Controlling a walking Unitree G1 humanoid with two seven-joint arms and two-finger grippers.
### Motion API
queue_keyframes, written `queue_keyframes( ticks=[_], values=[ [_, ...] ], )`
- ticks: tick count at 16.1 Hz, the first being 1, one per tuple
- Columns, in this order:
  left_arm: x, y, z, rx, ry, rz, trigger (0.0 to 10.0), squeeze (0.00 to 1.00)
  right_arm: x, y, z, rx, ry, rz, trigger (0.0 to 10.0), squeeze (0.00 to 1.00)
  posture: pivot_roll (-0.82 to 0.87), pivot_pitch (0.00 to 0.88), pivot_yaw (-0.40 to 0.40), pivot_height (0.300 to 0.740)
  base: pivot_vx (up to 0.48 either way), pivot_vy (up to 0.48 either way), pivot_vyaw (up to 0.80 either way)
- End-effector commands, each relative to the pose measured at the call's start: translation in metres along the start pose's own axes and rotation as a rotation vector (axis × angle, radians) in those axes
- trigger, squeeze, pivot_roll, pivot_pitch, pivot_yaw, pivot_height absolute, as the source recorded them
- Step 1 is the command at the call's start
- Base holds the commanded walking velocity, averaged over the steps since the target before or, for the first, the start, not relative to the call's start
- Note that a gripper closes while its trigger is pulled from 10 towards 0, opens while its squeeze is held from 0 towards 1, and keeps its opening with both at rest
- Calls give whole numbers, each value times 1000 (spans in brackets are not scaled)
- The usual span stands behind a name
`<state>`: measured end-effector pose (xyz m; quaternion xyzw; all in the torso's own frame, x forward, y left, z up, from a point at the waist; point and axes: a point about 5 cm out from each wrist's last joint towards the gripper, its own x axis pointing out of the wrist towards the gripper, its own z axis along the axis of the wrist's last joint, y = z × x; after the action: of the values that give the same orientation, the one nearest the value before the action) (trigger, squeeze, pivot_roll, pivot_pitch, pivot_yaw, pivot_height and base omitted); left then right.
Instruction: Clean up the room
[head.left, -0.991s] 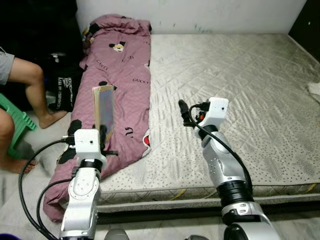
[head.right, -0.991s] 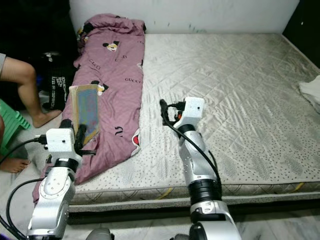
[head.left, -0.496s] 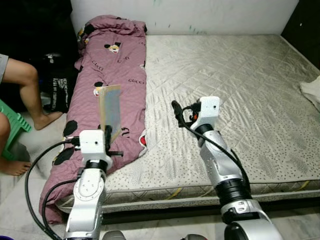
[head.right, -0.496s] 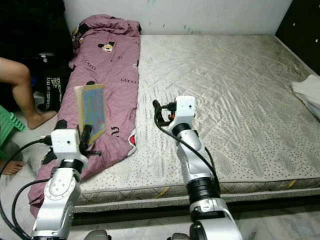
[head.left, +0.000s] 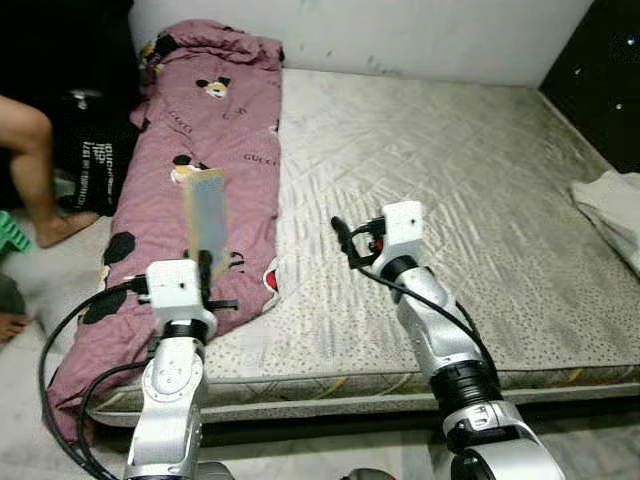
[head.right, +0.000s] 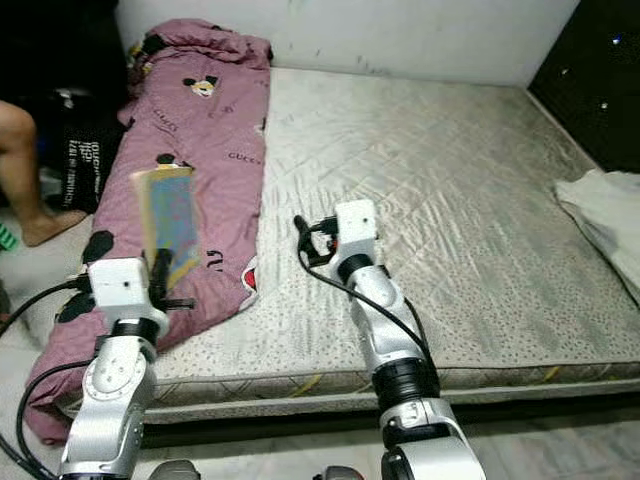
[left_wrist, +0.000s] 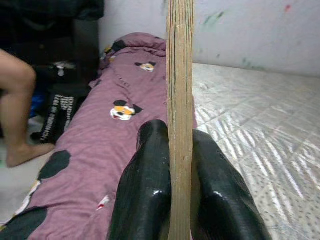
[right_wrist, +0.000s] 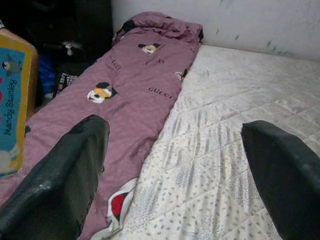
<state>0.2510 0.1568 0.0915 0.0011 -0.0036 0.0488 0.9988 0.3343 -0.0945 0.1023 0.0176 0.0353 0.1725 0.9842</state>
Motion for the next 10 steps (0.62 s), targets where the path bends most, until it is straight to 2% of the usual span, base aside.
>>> queue_keyframes(
  ticks=[1, 4, 7, 10],
  values=[
    [5, 0, 14, -4, -68, -5, 10000, 0, 2, -4, 5, -16, -12, -23, 10000, 0, -5, 0, -70, 740, 0, 0, 0],
    [18, -8, 22, 18, -84, -101, 10000, 0, -1, -4, 11, -10, -52, -82, 10000, 0, -64, 13, 23, 740, 0, 0, 0],
    [28, -18, 22, 40, -71, -189, 10000, 0, -14, -8, 0, 25, -62, -162, 10000, 0, -118, 4, 126, 740, 0, 0, 0],
    [38, -27, 25, 50, -77, -245, 10000, 0, -16, -12, -1, 50, -81, -205, 10000, 0, -138, 0, 160, 740, 0, 0, 0]
  ],
)
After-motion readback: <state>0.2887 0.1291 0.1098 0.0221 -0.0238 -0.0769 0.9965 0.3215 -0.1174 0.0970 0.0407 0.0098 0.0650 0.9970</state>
